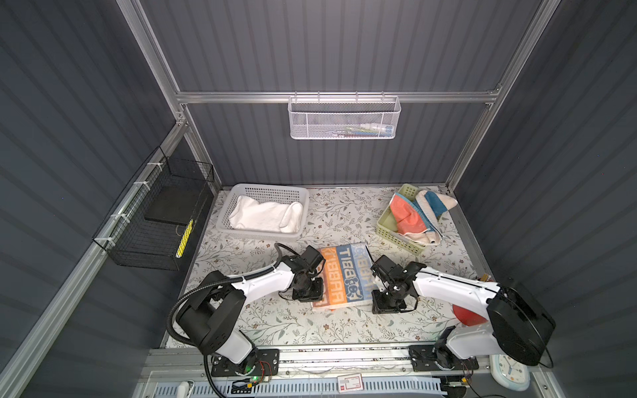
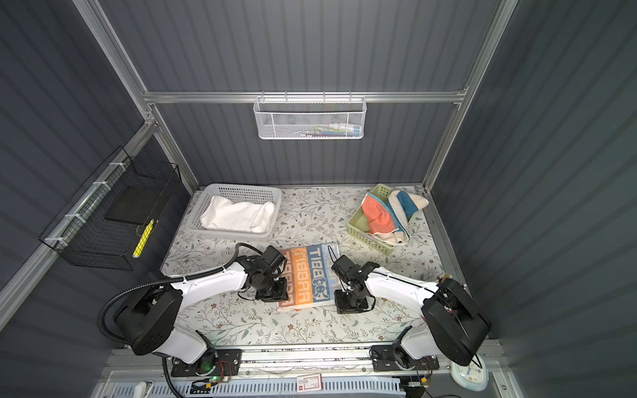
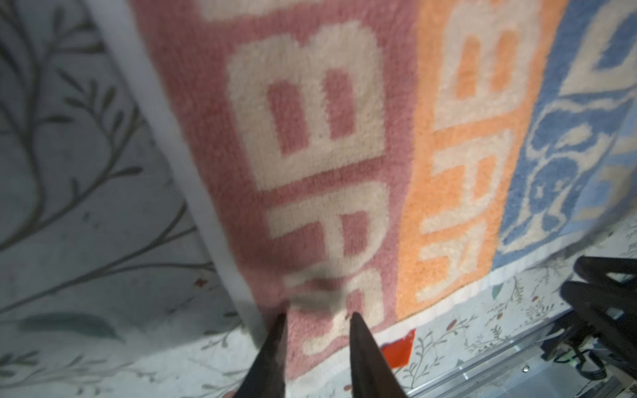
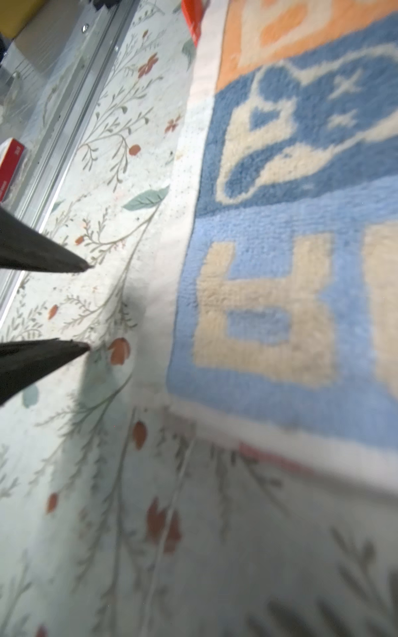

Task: Fold and stack the towels
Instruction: 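Release the towel and move both grippers to its far edge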

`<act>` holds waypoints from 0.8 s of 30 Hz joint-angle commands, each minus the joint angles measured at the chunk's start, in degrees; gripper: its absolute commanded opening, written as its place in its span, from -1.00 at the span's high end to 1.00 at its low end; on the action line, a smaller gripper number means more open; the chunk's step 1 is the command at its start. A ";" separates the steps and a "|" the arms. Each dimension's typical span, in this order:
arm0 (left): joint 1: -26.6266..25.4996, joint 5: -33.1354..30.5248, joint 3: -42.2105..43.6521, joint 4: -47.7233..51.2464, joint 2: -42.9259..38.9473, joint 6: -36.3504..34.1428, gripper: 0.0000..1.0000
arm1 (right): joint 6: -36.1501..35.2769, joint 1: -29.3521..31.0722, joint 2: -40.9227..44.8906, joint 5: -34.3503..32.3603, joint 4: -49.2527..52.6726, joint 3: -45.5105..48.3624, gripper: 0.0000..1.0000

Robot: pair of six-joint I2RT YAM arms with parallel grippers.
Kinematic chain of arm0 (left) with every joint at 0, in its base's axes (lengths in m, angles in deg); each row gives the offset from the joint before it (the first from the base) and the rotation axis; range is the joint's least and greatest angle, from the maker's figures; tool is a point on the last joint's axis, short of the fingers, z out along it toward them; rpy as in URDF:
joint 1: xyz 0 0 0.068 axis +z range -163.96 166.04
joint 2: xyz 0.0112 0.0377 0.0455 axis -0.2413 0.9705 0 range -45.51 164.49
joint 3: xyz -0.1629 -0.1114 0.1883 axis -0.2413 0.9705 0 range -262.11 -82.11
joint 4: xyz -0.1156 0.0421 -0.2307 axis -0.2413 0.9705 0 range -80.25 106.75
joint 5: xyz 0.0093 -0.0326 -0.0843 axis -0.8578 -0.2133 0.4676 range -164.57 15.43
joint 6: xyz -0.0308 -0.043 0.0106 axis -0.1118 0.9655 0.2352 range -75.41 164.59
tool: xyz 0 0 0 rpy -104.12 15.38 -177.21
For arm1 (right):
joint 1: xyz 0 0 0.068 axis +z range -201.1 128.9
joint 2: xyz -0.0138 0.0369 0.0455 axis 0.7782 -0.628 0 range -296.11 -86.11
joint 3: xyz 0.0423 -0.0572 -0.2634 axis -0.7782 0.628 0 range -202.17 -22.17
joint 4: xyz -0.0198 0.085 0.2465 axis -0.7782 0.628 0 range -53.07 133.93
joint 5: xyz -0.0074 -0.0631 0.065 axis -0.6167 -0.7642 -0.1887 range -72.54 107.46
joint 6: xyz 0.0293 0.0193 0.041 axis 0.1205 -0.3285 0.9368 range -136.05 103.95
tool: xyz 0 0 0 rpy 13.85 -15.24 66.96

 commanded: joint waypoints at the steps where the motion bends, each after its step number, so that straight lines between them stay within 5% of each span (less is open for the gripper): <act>1: 0.62 -4.38 -7.33 8.15 0.83 -5.88 0.18 | -1.84 -1.29 1.29 -5.49 5.27 -7.67 0.23; 13: 7.36 -11.82 -35.34 6.60 26.13 -14.19 0.08 | -18.10 -14.54 -23.62 -8.05 3.19 -37.02 0.13; 24: 14.15 -12.19 -40.34 9.09 30.38 -18.67 -0.04 | -21.16 -15.96 -37.79 -10.01 4.26 -48.41 0.06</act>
